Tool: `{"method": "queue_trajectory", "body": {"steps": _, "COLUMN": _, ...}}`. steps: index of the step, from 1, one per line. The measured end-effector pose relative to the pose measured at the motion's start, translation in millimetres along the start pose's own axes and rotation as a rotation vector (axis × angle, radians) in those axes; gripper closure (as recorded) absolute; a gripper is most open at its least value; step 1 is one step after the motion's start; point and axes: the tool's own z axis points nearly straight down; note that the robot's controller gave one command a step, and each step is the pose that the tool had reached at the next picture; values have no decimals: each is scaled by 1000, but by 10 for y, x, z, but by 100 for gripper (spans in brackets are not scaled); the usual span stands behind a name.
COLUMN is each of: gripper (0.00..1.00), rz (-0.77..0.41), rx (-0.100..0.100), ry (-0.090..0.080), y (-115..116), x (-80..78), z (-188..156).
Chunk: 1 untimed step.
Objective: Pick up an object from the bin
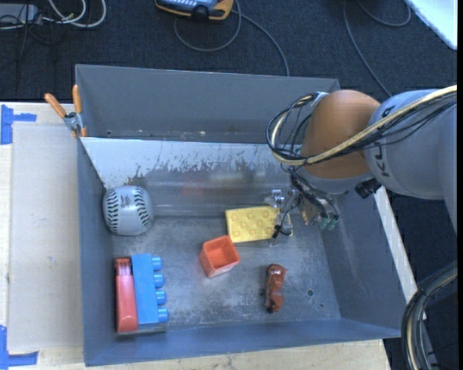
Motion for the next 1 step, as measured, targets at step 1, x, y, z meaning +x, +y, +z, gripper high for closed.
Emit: {"method": "queue_trajectory", "body": {"steps": 1, "gripper": 100, "rz": 0, "rx": 2, "ry": -9, "y": -3, "x": -25, "z": -206}}
